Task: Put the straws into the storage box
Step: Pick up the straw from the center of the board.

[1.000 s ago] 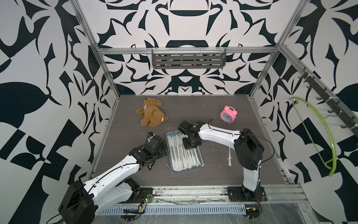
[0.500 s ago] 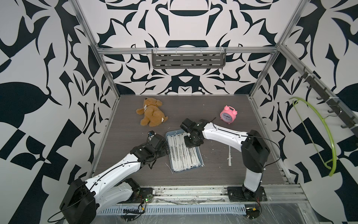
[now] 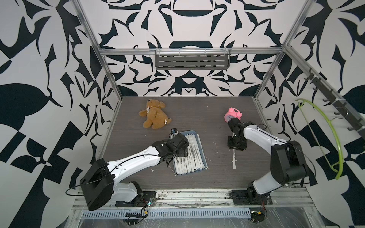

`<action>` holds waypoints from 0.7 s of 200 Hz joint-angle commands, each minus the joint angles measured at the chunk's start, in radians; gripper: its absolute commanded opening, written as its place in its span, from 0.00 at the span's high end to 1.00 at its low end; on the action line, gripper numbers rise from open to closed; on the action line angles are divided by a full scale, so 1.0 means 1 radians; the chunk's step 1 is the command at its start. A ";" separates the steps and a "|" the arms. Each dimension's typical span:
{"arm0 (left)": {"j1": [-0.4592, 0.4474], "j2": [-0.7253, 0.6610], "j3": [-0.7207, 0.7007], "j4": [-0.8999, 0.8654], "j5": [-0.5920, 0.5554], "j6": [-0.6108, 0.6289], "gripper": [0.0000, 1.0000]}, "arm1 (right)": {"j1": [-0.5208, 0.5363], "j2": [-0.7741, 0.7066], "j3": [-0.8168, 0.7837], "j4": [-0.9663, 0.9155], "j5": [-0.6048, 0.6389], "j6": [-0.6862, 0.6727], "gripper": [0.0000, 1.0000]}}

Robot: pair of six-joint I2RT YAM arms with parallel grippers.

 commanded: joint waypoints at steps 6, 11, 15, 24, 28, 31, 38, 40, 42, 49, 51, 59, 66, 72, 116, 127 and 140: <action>-0.001 -0.028 -0.024 0.027 -0.001 0.004 0.12 | -0.016 0.018 -0.027 0.079 -0.003 -0.024 0.61; -0.001 -0.034 -0.029 0.028 -0.009 0.004 0.12 | -0.016 0.026 -0.033 0.090 -0.004 -0.021 0.62; -0.001 -0.038 -0.033 0.025 -0.014 0.005 0.12 | -0.016 0.031 -0.037 0.097 -0.008 -0.020 0.62; -0.001 -0.045 -0.037 0.019 -0.020 0.007 0.11 | -0.017 0.041 -0.046 0.114 -0.014 -0.019 0.64; -0.001 -0.048 -0.038 0.016 -0.024 0.008 0.11 | -0.017 0.045 -0.050 0.122 -0.016 -0.019 0.66; -0.001 -0.048 -0.038 0.014 -0.027 0.008 0.11 | -0.019 0.049 -0.054 0.126 -0.016 -0.020 0.67; 0.001 -0.048 -0.038 0.007 -0.031 0.011 0.11 | -0.021 0.057 -0.059 0.137 -0.017 -0.022 0.69; 0.001 -0.048 -0.038 0.004 -0.033 0.011 0.11 | -0.022 0.060 -0.061 0.139 -0.018 -0.022 0.70; 0.001 -0.048 -0.038 0.002 -0.034 0.013 0.11 | -0.023 0.061 -0.063 0.141 -0.020 -0.023 0.71; 0.004 -0.048 -0.038 -0.004 -0.039 0.015 0.11 | -0.024 0.067 -0.069 0.150 -0.023 -0.025 0.73; 0.004 -0.048 -0.038 -0.005 -0.040 0.015 0.11 | -0.025 0.069 -0.073 0.152 -0.023 -0.025 0.73; 0.008 -0.048 -0.040 -0.009 -0.044 0.016 0.11 | -0.024 0.071 -0.081 0.162 -0.022 -0.025 0.77; 0.012 -0.084 -0.041 -0.011 -0.047 0.017 0.11 | -0.025 0.072 -0.083 0.165 -0.024 -0.025 0.80; 0.015 -0.088 -0.045 -0.011 -0.048 0.018 0.11 | -0.025 0.070 -0.084 0.166 -0.024 -0.022 0.82; 0.048 -0.134 -0.066 -0.023 -0.055 0.008 0.11 | 0.103 -0.022 0.009 0.033 0.018 0.008 0.94; 0.065 -0.157 -0.079 -0.031 -0.060 -0.003 0.11 | 0.209 -0.049 0.077 -0.017 0.036 0.044 0.94; 0.105 -0.187 -0.104 -0.047 -0.055 -0.028 0.11 | 0.348 -0.047 0.177 -0.050 0.047 0.105 0.94</action>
